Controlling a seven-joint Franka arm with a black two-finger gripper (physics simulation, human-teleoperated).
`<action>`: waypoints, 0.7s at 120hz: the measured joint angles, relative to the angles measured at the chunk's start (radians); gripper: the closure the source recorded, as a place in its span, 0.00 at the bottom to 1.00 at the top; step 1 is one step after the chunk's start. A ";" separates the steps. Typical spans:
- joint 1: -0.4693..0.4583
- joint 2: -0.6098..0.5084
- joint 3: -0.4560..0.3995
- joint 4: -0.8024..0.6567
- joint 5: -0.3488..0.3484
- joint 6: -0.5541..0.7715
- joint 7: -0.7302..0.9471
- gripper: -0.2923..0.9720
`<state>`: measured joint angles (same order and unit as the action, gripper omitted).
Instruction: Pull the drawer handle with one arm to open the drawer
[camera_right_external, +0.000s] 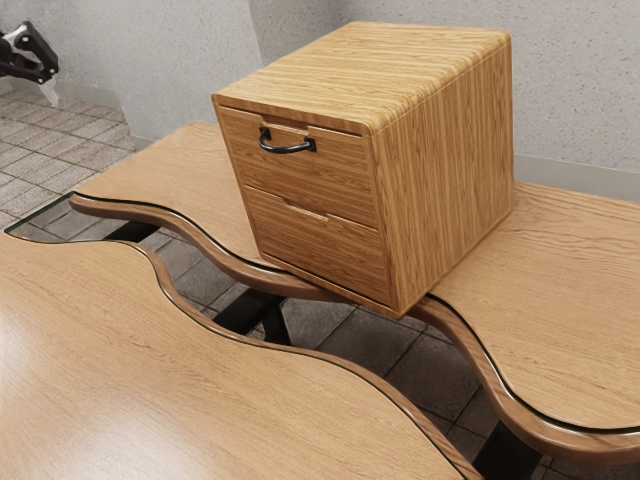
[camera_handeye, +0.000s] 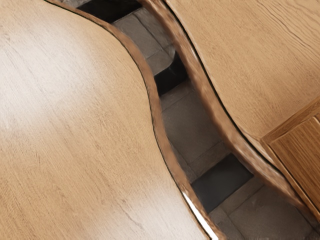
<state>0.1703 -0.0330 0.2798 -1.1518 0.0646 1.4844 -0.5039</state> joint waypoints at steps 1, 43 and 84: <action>0.007 -0.001 0.002 -0.002 0.004 0.000 0.015 0.25; 0.062 -0.066 -0.130 -0.143 0.033 -0.123 0.425 0.25; 0.060 0.079 -0.546 -0.156 0.062 0.123 1.085 0.25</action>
<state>0.2300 0.0463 -0.2666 -1.3082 0.1269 1.6071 0.5811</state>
